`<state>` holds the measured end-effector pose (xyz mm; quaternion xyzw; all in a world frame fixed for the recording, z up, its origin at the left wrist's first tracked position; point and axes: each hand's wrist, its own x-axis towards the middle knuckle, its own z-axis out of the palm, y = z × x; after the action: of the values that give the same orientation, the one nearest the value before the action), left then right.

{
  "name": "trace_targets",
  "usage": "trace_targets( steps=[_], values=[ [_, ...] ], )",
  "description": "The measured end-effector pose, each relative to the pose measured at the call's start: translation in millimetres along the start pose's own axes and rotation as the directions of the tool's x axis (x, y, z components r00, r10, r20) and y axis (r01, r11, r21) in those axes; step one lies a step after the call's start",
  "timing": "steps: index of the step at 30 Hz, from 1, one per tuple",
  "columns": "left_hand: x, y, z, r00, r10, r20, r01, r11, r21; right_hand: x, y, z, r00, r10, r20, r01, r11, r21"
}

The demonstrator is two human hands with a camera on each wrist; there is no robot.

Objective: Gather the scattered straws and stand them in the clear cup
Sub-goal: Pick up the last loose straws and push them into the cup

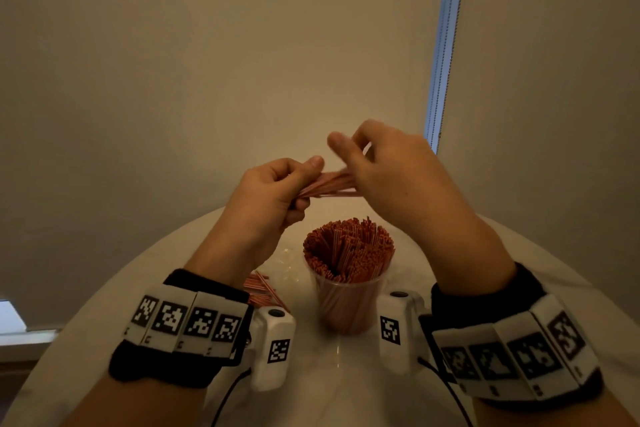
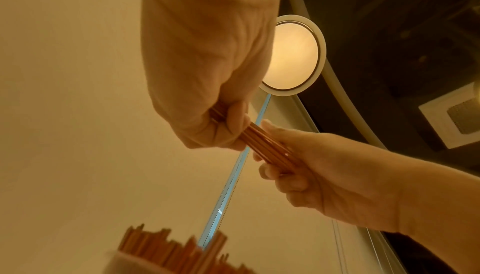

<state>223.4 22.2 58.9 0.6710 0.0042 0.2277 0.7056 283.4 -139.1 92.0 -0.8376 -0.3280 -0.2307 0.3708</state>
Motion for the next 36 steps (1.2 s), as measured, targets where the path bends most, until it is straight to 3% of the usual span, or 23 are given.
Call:
trace_targets(
  steps=[2, 4, 6, 9, 12, 15, 18, 20, 23, 25, 36],
  values=[
    [3, 0, -1, 0.993, -0.005, -0.117, -0.009, 0.993, -0.120, 1, 0, -4, 0.994, 0.102, -0.038, -0.096, 0.986, 0.138],
    [3, 1, 2, 0.986, -0.017, -0.165, -0.021, 0.974, -0.226, 1, -3, -4, 0.985, 0.172, 0.035, -0.175, 0.949, 0.262],
    [1, -1, 10, 0.991, -0.014, -0.131, -0.020, 0.966, -0.256, -1, -8, -1, 0.983, 0.149, 0.107, -0.180, 0.895, 0.408],
    [-4, -6, 23, 0.999, 0.002, -0.048, -0.011, 0.982, -0.191, -1, -9, 1, 0.990, 0.137, 0.021, -0.129, 0.851, 0.510],
    [-4, -7, 18, 0.999, 0.017, 0.048, -0.022, 0.995, 0.095, 3, 0, -5, 0.989, 0.129, -0.077, -0.089, 0.913, 0.397],
    [-3, -7, 1, 0.994, -0.007, 0.106, -0.034, 0.923, 0.384, 6, 12, -16, 0.990, 0.080, -0.117, -0.056, 0.979, 0.198],
    [-1, -10, -13, 0.968, -0.180, 0.176, 0.047, 0.815, 0.577, 7, 21, -22, 0.999, 0.042, -0.030, -0.041, 0.999, 0.027],
    [-1, -17, -17, 0.909, -0.338, 0.243, 0.089, 0.728, 0.680, 7, 21, -19, 0.998, 0.026, 0.054, -0.022, 0.997, -0.077],
    [-2, -27, -14, 0.792, -0.486, 0.369, 0.111, 0.709, 0.696, 4, 16, -9, 0.987, 0.012, 0.162, 0.006, 0.994, -0.114],
    [-3, -33, -9, 0.759, -0.486, 0.434, 0.105, 0.749, 0.654, 4, 14, -4, 0.980, 0.008, 0.200, 0.009, 0.996, -0.085],
    [-5, -32, -8, 0.763, -0.458, 0.457, 0.112, 0.789, 0.604, 6, 22, 1, 0.944, 0.087, 0.319, -0.119, 0.990, 0.081]
  ],
)
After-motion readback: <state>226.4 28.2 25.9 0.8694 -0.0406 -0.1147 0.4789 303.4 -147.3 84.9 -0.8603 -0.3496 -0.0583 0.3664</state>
